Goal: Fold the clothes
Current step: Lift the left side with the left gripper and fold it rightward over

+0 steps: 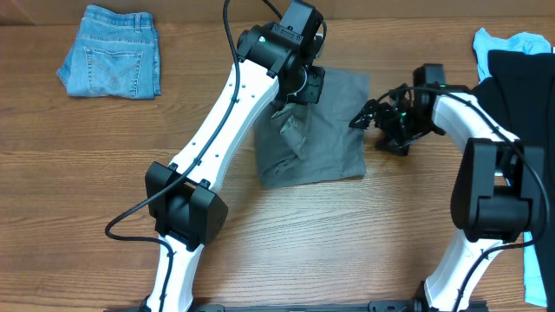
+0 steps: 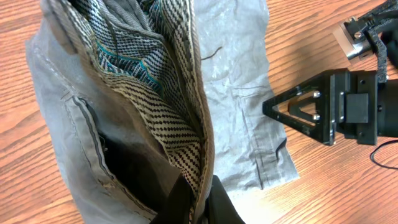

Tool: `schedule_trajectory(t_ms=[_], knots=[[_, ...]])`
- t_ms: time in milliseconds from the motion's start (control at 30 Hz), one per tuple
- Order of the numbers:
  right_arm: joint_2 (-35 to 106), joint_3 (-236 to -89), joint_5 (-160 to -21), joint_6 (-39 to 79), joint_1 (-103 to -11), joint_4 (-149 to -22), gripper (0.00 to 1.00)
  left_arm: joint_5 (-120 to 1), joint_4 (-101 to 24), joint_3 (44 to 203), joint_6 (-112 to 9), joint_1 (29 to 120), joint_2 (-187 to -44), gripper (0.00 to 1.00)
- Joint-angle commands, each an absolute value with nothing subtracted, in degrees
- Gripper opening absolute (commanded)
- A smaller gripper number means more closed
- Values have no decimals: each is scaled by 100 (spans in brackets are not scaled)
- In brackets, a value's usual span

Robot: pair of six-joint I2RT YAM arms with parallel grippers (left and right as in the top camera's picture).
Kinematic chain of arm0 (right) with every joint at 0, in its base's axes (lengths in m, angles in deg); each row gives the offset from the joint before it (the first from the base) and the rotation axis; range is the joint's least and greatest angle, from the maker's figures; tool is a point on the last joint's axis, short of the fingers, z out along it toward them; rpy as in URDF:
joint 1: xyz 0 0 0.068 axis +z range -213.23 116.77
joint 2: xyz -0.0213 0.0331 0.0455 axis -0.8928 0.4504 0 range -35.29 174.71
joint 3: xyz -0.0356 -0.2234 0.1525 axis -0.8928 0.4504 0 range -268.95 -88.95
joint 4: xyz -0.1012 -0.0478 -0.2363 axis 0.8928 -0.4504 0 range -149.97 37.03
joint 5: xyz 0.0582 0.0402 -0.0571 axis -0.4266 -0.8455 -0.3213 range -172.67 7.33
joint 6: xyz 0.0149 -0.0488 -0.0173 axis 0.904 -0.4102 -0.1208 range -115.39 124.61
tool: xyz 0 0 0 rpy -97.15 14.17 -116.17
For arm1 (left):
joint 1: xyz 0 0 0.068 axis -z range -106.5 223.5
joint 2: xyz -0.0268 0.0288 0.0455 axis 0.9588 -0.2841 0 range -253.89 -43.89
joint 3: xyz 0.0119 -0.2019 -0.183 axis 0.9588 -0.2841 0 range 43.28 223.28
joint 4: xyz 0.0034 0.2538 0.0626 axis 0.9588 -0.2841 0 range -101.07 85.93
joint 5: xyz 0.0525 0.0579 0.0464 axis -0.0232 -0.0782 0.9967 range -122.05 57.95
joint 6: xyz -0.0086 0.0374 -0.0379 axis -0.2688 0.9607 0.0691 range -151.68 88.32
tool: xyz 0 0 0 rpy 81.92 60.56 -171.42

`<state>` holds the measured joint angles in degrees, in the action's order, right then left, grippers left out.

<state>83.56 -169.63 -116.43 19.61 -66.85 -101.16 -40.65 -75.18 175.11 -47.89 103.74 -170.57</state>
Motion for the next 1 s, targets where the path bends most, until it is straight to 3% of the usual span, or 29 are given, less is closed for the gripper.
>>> schedule_trajectory(t_ms=[0, 100, 267, 500, 667, 767, 867, 967], knots=[[8463, -17009, -11886, 1675, -6849, -10133, 100, -4262, -7402, 17651, -4828, 10540, -16976, 5], [8463, -17009, -11884, 1651, -6901, -10172, 100, -4264, -7382, 17649, -4643, 10673, -17081, 8], [8463, -17009, -11879, 1638, -6960, -10153, 100, -4292, -7367, 17649, -4649, 10778, -17312, 6], [8463, -17009, -12526, 1201, -7799, -10245, 100, -5127, -6879, 17649, -4647, 10804, -17588, 7], [8463, -17009, -12548, 1183, -7998, -10306, 100, -5400, -6654, 17649, -4645, 10916, -17743, 19], [8463, -17009, -12546, 1181, -8057, -10332, 100, -5418, -6650, 17649, -4645, 10970, -17852, 15], [8463, -17009, -12546, 1181, -8062, -10334, 100, -5420, -6650, 17649, -4579, 10992, -17920, 24], [8459, -17040, -12546, 1181, -8083, -10371, 100, -5416, -6696, 17649, -4533, 10994, -17938, 25]])
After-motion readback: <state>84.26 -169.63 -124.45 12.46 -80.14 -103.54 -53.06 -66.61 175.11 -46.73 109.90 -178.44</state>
